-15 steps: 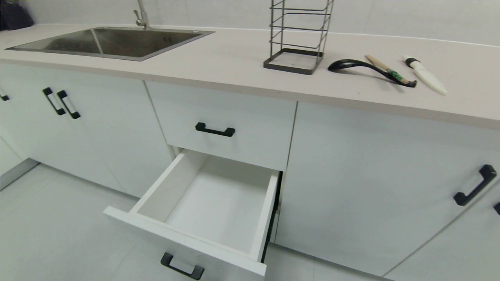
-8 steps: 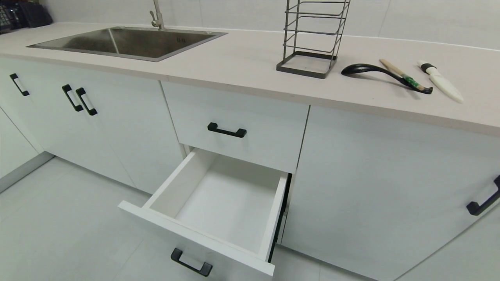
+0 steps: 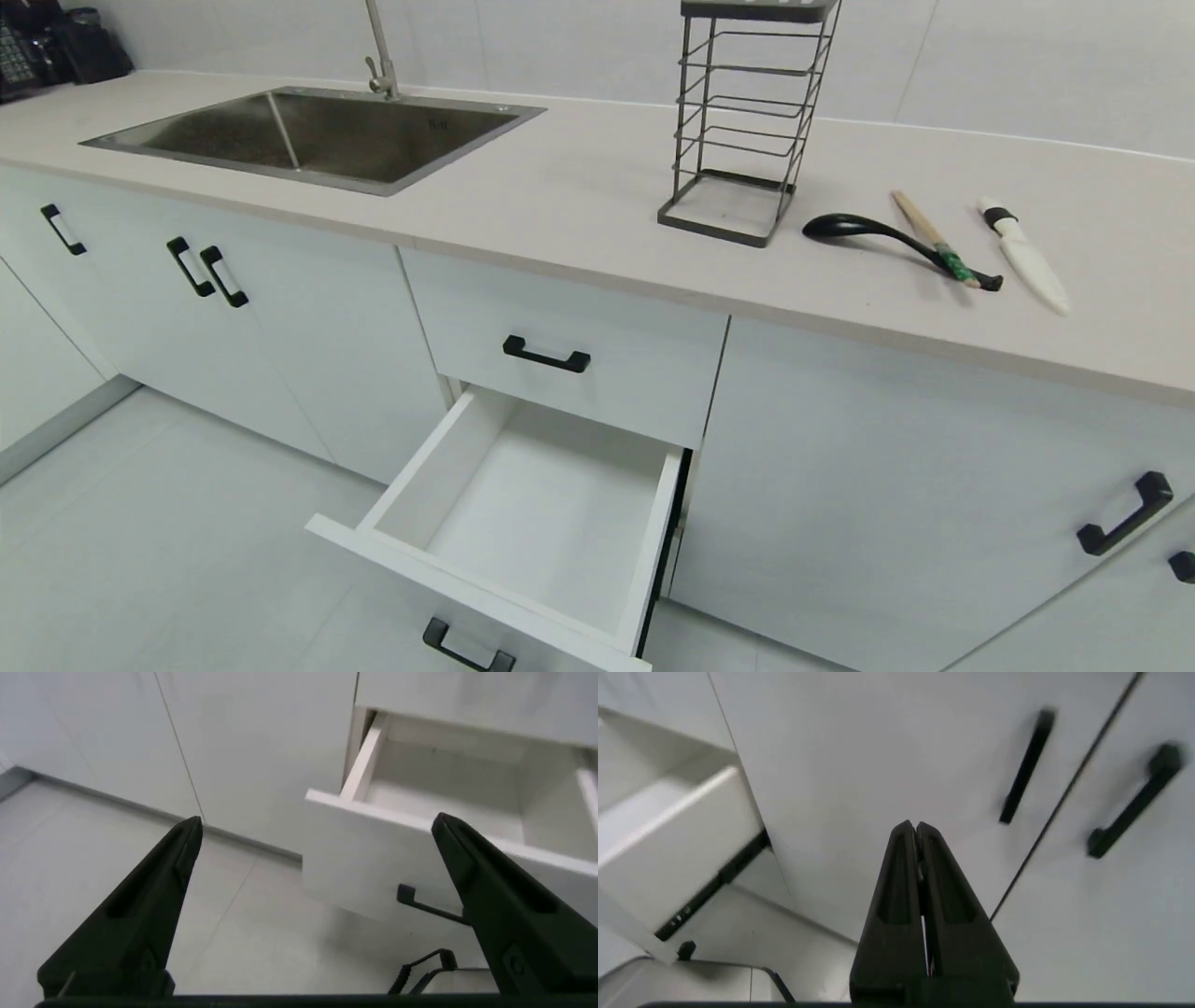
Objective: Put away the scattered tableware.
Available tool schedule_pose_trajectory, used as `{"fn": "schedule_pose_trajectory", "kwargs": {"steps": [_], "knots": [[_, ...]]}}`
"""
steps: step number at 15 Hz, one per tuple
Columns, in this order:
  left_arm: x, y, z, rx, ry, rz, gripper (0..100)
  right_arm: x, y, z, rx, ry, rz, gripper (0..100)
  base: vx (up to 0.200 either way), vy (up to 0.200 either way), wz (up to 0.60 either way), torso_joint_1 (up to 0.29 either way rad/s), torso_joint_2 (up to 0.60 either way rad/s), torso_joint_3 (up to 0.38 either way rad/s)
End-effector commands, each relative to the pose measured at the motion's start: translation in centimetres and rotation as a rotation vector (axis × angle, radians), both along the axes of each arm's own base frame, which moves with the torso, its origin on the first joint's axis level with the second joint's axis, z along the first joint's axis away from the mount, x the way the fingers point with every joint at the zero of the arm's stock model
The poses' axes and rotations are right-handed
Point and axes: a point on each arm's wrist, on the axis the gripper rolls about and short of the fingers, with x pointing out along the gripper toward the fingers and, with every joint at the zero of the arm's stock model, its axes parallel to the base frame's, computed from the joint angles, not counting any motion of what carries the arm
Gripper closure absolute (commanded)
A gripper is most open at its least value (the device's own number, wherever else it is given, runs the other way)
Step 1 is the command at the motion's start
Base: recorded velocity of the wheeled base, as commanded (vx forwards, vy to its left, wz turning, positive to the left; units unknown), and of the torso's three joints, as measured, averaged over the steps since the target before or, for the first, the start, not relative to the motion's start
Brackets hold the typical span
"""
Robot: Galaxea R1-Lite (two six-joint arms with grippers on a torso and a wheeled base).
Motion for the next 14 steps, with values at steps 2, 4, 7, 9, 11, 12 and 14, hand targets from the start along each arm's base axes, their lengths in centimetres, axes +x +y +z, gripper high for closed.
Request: {"fn": "schedule_pose_trajectory", "kwargs": {"steps": [2, 4, 7, 9, 11, 12, 14], "knots": [[0.01, 0.00, -0.01, 0.000, 0.003, 0.001, 0, 0.01, 0.00, -0.01, -0.001, 0.003, 0.000, 100, 0.000, 0.000, 0.00, 0.232, -0.50, -0.200], [0.01, 0.00, -0.01, 0.000, 0.003, 0.001, 0, 0.01, 0.00, -0.01, 0.001, 0.003, 0.000, 100, 0.000, 0.000, 0.00, 0.225, -0.48, -0.212], [0.01, 0.00, -0.01, 0.000, 0.003, 0.001, 0, 0.01, 0.00, -0.01, -0.001, 0.003, 0.000, 100, 0.000, 0.000, 0.00, 0.102, -0.49, -0.221], [0.01, 0.00, -0.01, 0.001, 0.003, 0.001, 0, 0.01, 0.00, -0.01, -0.001, 0.003, 0.000, 100, 0.000, 0.000, 0.00, 0.405, -0.49, -0.227], [0.01, 0.00, -0.01, 0.000, 0.003, 0.001, 0, 0.01, 0.00, -0.01, -0.001, 0.003, 0.000, 100, 0.000, 0.000, 0.00, 0.339, -0.48, -0.241], [0.01, 0.00, -0.01, 0.000, 0.003, 0.001, 0, 0.01, 0.00, -0.01, -0.001, 0.003, 0.000, 100, 0.000, 0.000, 0.00, 0.295, -0.51, -0.237], [0.00, 0.00, 0.04, 0.000, 0.001, 0.001, 0, 0.01, 0.00, -0.01, -0.001, 0.003, 0.001, 100, 0.000, 0.000, 0.00, 0.278, -0.52, -0.246]]}}
